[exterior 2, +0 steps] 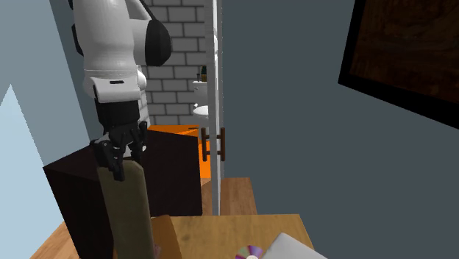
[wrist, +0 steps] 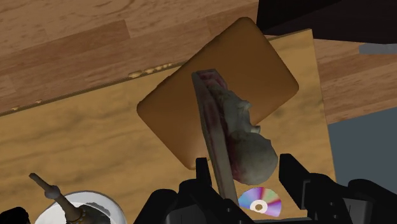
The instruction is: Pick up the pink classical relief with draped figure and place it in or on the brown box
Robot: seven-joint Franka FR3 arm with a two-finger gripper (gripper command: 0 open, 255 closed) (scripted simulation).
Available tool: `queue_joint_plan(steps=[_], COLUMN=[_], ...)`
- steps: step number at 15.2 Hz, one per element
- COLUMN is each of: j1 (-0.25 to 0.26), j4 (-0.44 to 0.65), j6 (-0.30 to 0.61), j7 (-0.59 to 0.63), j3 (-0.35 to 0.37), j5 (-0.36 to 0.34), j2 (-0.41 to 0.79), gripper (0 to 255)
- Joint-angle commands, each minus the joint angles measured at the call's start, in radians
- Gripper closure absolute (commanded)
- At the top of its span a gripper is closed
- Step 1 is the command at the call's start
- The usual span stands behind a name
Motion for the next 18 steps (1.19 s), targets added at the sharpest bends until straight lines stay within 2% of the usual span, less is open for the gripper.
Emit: queue_joint_plan(steps=[1, 2, 7, 11, 18], j1=[0.0, 0.0, 0.0, 0.007, 0.007], j4=[0.001, 0.0, 0.001, 0.069, 0.069], j6=[0.0, 0.0, 0.0, -0.116, -0.116], j7=[0.0, 0.0, 0.0, 0.015, 0.015], j3=[0.0, 0.0, 0.0, -0.002, -0.002], j5=[0.0, 0.0, 0.0, -0.022, -0.022], j2=[-0.001, -0.001, -0.001, -0.052, -0.052], gripper=[255, 0, 0, 0, 0])
